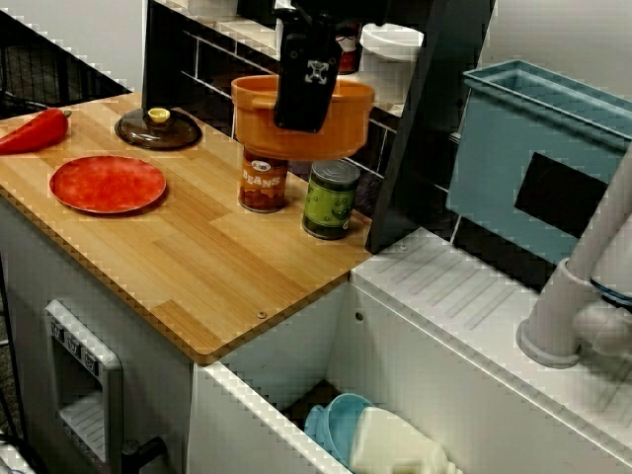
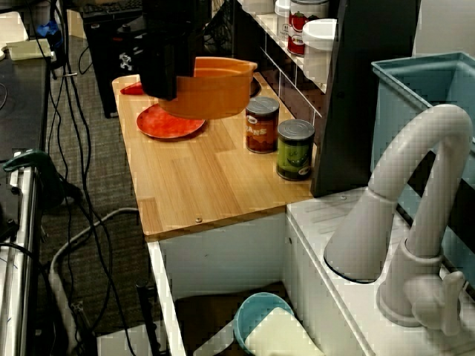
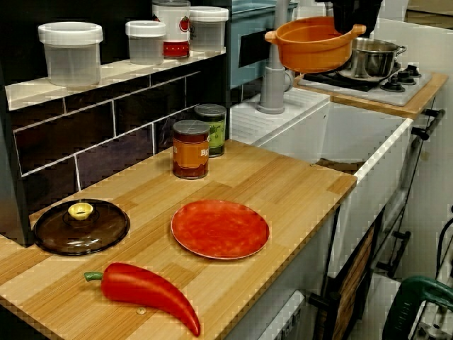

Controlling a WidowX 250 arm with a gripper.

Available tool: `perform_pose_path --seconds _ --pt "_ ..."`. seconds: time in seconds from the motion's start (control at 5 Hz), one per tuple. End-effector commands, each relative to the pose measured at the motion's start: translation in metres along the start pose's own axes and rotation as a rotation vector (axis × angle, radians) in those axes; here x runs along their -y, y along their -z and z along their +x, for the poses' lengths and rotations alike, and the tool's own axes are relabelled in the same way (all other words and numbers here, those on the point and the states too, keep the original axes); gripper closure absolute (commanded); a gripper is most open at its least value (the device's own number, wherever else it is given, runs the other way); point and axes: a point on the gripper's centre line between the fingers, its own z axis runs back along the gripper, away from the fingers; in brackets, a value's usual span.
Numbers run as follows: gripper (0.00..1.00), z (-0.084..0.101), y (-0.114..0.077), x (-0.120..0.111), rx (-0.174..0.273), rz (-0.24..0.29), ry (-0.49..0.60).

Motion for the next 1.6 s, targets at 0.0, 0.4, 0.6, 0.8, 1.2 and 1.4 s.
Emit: perform_pose_path --seconds 0.0,0.4,0.6,0.8,1.2,1.4 --pt "1.00 -0.023 0.007 -0.039 0.027 0.035 -0.076" --pt "1.00 -0.029 0.011 -0.066 0.029 0.047 -0.136" --pt "1.00 -0.035 0.008 -0.074 0.044 0.043 -0.149" --pt "1.00 -0.038 0.011 -0.081 0.043 0.043 -0.165" --pt "1.00 -0.056 0.016 -0.103 0.057 0.034 -0.220" --pt "1.00 -0.066 0.013 -0.111 0.078 0.022 -0.249"
